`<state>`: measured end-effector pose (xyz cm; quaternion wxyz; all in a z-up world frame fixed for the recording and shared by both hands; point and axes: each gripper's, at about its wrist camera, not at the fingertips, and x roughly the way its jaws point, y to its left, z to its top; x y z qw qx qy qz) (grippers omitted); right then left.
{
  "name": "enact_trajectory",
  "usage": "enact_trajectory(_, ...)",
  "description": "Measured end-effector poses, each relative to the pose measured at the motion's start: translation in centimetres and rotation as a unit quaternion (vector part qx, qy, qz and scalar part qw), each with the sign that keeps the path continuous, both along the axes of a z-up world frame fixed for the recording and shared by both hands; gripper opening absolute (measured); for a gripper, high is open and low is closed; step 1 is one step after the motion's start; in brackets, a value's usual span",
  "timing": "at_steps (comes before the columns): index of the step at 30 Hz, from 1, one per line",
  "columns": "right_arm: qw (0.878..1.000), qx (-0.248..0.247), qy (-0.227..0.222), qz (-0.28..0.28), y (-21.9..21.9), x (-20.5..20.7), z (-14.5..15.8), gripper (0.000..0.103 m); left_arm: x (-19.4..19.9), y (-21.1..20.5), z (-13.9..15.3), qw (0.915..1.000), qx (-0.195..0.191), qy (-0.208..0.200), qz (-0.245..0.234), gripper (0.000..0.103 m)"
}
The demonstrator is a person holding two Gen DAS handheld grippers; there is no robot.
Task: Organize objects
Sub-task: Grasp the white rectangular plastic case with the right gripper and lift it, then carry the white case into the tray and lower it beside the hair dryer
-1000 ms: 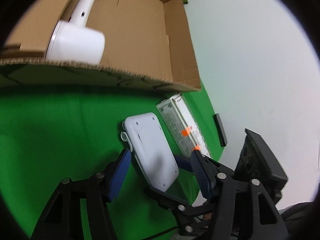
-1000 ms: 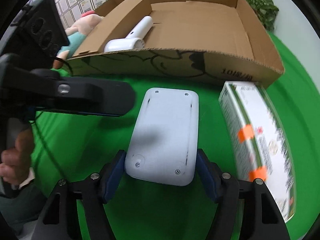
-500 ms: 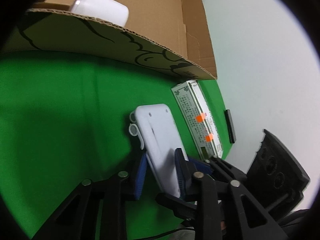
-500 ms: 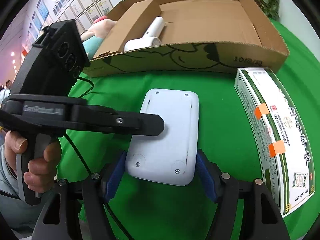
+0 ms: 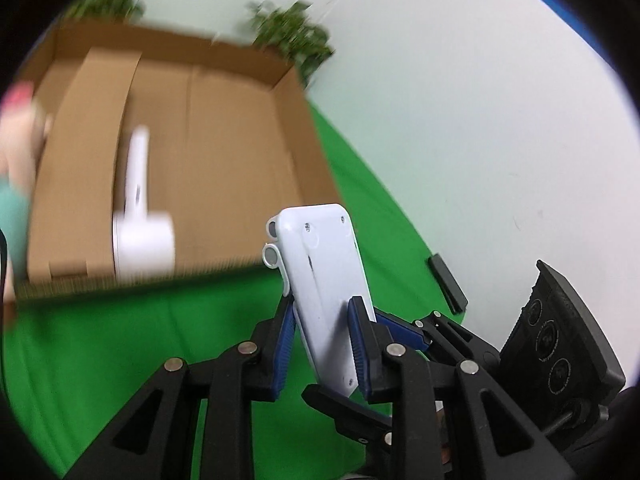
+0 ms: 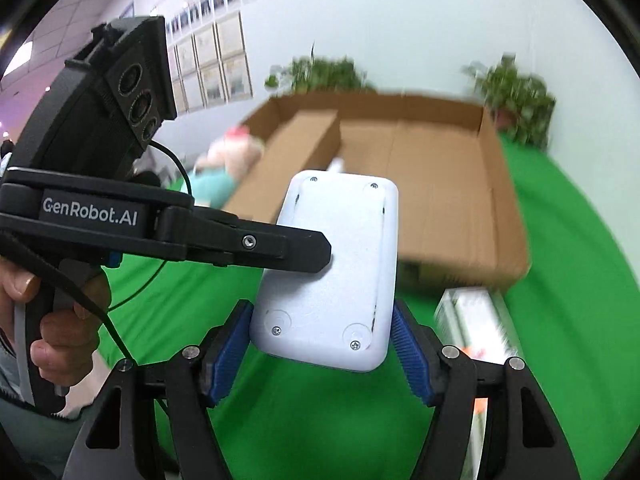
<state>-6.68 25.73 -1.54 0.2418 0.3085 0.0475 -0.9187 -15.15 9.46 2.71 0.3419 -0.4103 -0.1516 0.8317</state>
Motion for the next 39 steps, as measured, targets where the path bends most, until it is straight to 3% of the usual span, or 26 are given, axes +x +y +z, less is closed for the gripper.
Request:
enact_trajectory(5,0.999,-0.018,0.025,-0.013,0.0,-2.0,3.0,0.065,-1.0,1.1,3.8,0.9974,-0.028,0.065,-0.010,0.021)
enact_trajectory(12,0.998,-0.046,0.032,-0.019,0.8,-4.9,5.9,0.065,-2.5,2.5,5.9,0.9949,-0.032,0.094,-0.017,0.019)
enact_trajectory(18,0.998,-0.064,0.007,-0.013,0.1,-8.3,7.4,0.065,-5.5,1.8,6.5,0.9956,-0.030,0.088,-0.013,0.019)
enact_trajectory(21,0.998,-0.058,0.018,-0.011,-0.8,-9.8,8.3,0.065,-6.6,1.4,7.6,0.9961,-0.018,0.086,-0.013,0.019)
enact_trajectory(27,0.997,-0.070,0.008,0.001,-2.5,-13.1,9.1,0.065,-8.1,0.4,8.6,0.9956,-0.031,0.088,-0.005,0.019)
enact_trajectory(34,0.996,-0.083,-0.020,0.014,-4.2,-16.7,8.4,0.065,-10.8,-1.0,8.2,0.9968,-0.039,0.069,0.006,0.019)
enact_trajectory(39,0.993,-0.090,-0.068,0.023,-4.5,-20.6,6.3,0.065,-13.0,-1.0,6.4,0.9980,-0.050,0.036,0.011,0.019)
